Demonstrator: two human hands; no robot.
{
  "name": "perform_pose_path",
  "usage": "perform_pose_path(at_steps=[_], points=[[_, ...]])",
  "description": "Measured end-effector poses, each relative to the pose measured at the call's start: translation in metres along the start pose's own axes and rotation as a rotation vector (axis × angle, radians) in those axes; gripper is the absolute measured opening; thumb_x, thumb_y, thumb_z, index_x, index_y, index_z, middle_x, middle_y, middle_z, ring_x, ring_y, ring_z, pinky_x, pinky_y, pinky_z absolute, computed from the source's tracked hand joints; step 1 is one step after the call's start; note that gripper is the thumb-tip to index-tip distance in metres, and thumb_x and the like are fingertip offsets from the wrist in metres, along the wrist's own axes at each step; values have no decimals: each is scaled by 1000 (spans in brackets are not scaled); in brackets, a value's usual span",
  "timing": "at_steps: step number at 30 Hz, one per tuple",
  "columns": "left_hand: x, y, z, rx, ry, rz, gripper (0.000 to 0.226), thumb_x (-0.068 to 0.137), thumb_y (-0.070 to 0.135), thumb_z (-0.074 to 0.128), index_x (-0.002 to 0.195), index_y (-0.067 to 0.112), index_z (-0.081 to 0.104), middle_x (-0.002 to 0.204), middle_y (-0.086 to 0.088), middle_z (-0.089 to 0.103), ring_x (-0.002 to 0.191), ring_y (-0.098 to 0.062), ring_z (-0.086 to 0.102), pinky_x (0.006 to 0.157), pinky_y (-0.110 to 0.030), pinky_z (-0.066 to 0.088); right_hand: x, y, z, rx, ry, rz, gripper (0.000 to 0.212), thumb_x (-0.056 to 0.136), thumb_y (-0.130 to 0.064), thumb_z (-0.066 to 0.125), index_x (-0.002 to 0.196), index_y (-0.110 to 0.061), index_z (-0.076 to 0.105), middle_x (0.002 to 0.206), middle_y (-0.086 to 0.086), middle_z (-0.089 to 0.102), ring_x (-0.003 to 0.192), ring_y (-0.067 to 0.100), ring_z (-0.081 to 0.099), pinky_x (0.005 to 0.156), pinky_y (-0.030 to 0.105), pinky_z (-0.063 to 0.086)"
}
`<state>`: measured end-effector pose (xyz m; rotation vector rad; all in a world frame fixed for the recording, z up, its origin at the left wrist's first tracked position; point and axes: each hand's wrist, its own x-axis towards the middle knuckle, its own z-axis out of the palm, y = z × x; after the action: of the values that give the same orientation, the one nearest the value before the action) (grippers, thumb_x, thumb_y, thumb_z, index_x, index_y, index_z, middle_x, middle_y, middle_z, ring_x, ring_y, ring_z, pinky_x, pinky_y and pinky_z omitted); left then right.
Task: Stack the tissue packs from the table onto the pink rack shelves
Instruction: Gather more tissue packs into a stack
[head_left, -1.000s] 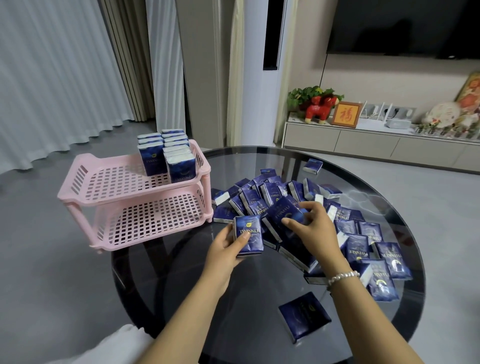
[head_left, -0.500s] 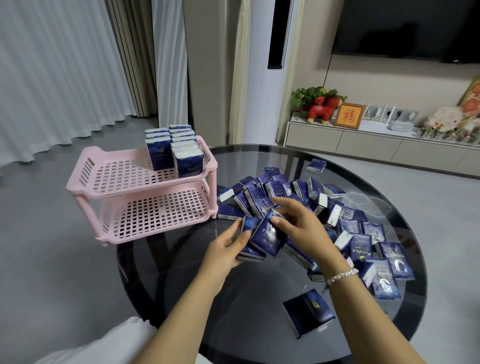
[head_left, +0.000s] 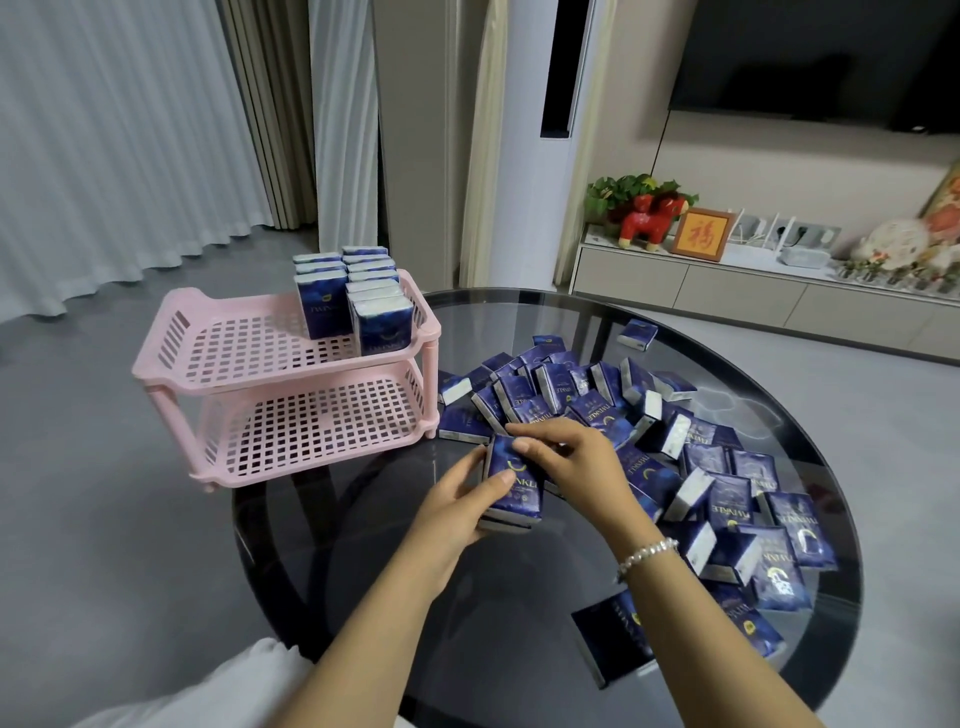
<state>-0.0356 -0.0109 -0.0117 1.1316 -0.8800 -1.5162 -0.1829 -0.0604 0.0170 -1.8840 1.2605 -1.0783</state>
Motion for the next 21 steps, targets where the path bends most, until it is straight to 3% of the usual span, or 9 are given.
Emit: perform_pose_path(at_steps=[3,6,9,12,16,21], points=[[5,-1,-3,-62,55,19,48,88,14,64,133,23,50,116,-1,68,96,-15,70,83,-36,57,12,9,-8,-45,64,82,23,87,-22,64,109,-23,69,92,-12,69,88,8,65,79,17,48],[12,-2,-8,-119,142,35,48,87,14,65,132,24,51,116,0,68,98,-16,69,90,-41,54,33,17,-20,-235,61,135,28,88,-22,62,116,-21,65,101,-5,69,97,14,61,90,29,49],[19,-4,-12,-120,170,35,52,86,18,67,134,25,51,119,0,67,103,-19,68,96,-47,51,56,16,-25,-547,-151,85,39,90,-24,60,128,-26,55,122,2,60,113,24,47,98,34,36],[20,-5,-12,-127,177,48,51,86,17,68,133,25,51,120,1,66,103,-17,67,94,-44,52,75,10,-23,-756,-390,70,53,88,-29,60,138,-34,41,139,2,45,125,29,35,104,40,28],[22,-7,-14,-143,188,56,54,85,16,68,135,24,50,121,1,66,105,-18,66,97,-48,50,88,12,-12,-745,-504,134,61,83,-35,66,138,-29,39,135,5,49,123,28,43,104,43,36],[22,-7,-17,-160,183,78,52,85,17,68,133,26,51,122,2,66,106,-17,67,96,-46,51,87,11,-6,-575,-432,158,61,77,-37,72,130,-21,48,127,3,43,113,21,48,95,30,41]])
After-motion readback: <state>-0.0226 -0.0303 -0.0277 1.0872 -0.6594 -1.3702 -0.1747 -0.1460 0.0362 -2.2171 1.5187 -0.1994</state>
